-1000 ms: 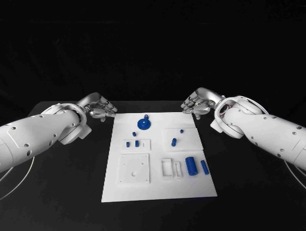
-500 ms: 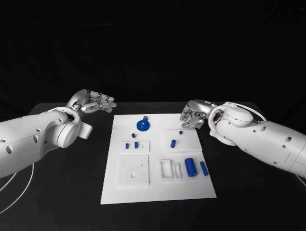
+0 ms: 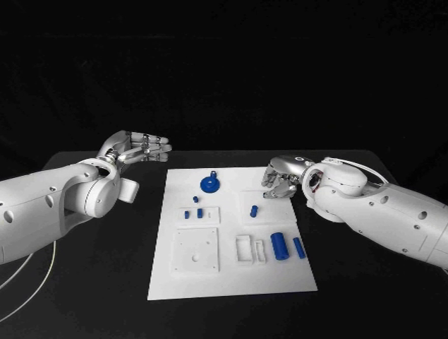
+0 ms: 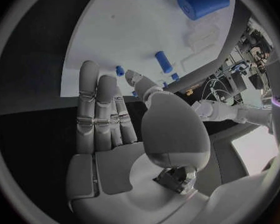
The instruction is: Assemble the parts on the task board
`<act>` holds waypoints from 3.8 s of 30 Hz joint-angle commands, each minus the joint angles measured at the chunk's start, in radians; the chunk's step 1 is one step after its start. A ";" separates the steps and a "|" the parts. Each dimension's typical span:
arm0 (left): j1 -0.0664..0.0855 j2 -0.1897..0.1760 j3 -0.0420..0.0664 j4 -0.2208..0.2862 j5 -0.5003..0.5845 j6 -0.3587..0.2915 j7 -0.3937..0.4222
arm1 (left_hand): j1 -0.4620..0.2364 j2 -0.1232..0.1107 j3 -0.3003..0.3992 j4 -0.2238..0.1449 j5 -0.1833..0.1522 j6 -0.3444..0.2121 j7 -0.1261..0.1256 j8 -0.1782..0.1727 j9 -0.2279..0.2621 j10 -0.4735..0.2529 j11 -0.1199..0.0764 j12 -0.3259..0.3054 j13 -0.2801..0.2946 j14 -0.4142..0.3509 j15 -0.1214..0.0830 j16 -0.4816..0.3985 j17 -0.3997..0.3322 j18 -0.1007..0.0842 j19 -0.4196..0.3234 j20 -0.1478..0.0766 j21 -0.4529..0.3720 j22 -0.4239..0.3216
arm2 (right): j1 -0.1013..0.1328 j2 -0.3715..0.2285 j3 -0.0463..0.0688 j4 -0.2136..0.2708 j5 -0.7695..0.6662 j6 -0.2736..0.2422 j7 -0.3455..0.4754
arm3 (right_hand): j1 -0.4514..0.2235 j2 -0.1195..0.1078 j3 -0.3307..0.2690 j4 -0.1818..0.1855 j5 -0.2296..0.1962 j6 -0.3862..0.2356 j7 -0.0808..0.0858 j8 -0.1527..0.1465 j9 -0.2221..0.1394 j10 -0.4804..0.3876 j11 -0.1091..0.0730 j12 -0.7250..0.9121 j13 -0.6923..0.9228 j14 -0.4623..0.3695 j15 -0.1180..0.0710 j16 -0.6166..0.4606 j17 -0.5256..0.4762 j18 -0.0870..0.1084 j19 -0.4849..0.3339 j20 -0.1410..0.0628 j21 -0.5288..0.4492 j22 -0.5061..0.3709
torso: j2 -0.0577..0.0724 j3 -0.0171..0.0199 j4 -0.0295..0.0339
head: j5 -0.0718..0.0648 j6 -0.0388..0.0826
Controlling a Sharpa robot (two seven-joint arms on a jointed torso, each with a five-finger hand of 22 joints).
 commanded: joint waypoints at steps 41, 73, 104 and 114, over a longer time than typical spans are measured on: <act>0.001 0.000 0.001 -0.003 0.038 0.019 0.018 | -0.002 0.010 -0.005 -0.002 -0.002 0.000 0.002 -0.001 -0.001 -0.009 0.000 0.000 -0.001 -0.009 0.000 -0.003 0.002 -0.009 0.019 0.002 0.007 -0.053 | -0.019 0.027 -0.046 -0.016 -0.115 -0.008 -0.035 | 0.022 0.058 0.233 -0.033 -0.187 0.162 -0.039 -0.002 0.008 0.174 -0.057 0.003 0.005 -0.007 -0.034 0.061 0.006 -0.003 0.000 -0.035 0.022 0.184 | 0.000 0.0006 -0.0001 | 0.005 -0.017; 0.001 0.010 0.001 -0.033 0.038 0.020 0.024 | -0.005 0.012 -0.006 -0.006 0.000 0.019 -0.004 -0.001 -0.001 -0.010 0.000 0.000 -0.001 -0.007 0.000 -0.004 0.004 -0.011 0.021 0.000 0.008 -0.065 | -0.021 0.004 0.041 0.067 -0.009 -0.146 -0.062 | 0.017 0.046 0.269 -0.032 -0.222 0.176 -0.042 -0.003 0.011 0.187 -0.061 0.002 0.005 -0.010 -0.043 0.072 -0.020 -0.002 0.009 -0.043 -0.015 0.294 | 0.000 0.0000 -0.0010 | 0.009 -0.015; 0.001 0.060 0.001 -0.041 0.039 0.006 0.015 | -0.005 0.013 -0.008 -0.005 0.000 0.019 -0.003 -0.001 -0.001 -0.014 0.001 0.000 -0.001 -0.012 0.002 -0.004 0.003 -0.010 0.019 0.003 0.008 -0.076 | -0.077 0.070 -0.054 0.298 -0.095 -0.153 -0.030 | 0.015 0.052 0.258 -0.039 -0.207 0.174 -0.042 -0.003 0.011 0.184 -0.061 0.002 0.005 -0.010 -0.042 0.074 -0.031 -0.002 0.024 -0.043 -0.059 0.347 | 0.000 -0.0015 -0.0004 | 0.118 -0.025; 0.001 0.070 0.001 -0.043 0.039 0.003 0.013 | -0.005 0.013 -0.008 -0.005 0.000 0.019 -0.003 -0.001 -0.001 -0.014 0.001 0.000 -0.001 -0.012 0.002 -0.004 0.003 -0.010 0.019 0.003 0.008 -0.076 | -0.093 0.094 -0.097 0.290 -0.147 -0.163 -0.028 | 0.015 0.052 0.261 -0.041 -0.206 0.174 -0.042 -0.003 0.011 0.185 -0.060 0.002 0.005 -0.010 -0.042 0.075 -0.031 -0.002 0.027 -0.043 -0.067 0.360 | 0.001 -0.0003 0.0004 | 0.129 -0.030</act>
